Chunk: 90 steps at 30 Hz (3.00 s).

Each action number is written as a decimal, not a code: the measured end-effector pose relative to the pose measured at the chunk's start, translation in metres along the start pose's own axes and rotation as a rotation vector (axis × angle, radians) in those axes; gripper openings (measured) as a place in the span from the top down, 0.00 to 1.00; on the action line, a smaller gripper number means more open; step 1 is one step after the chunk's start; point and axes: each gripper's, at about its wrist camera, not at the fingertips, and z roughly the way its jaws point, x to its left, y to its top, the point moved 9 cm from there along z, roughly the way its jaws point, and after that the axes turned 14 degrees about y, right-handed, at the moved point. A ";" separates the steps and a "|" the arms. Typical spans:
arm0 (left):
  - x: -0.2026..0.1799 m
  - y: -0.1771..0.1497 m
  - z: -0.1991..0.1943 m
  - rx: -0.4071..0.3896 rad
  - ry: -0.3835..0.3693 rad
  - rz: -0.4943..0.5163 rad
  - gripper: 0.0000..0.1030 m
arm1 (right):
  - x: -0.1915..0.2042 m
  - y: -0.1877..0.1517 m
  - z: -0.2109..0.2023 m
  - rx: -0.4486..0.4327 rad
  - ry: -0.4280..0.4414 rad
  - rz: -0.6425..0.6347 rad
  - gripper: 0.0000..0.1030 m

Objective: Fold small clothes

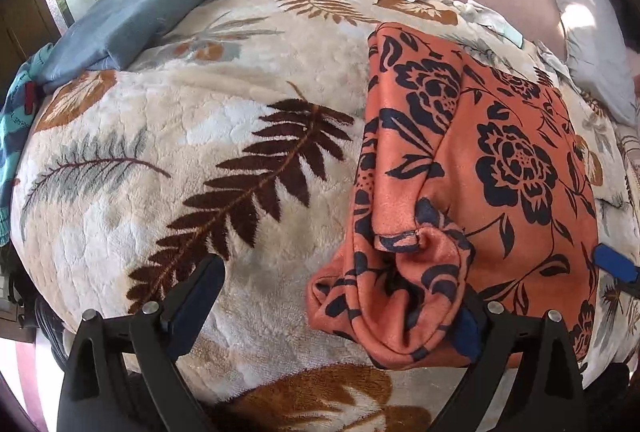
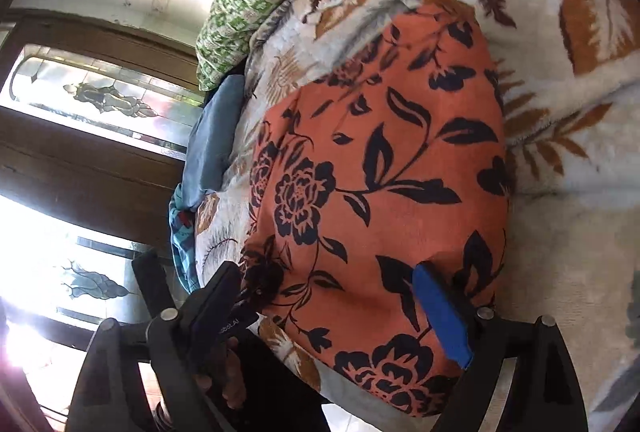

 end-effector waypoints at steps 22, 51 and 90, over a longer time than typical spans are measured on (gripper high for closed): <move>0.004 0.001 0.001 0.037 -0.054 -0.032 0.04 | -0.001 -0.027 0.010 0.077 -0.017 -0.041 0.12; -0.046 0.049 0.019 0.152 -0.423 -0.062 0.32 | -0.083 0.031 0.016 0.037 -0.049 0.145 0.26; -0.193 0.046 -0.028 -0.004 -0.405 0.153 0.53 | -0.135 0.052 -0.129 -0.109 -0.312 0.007 0.52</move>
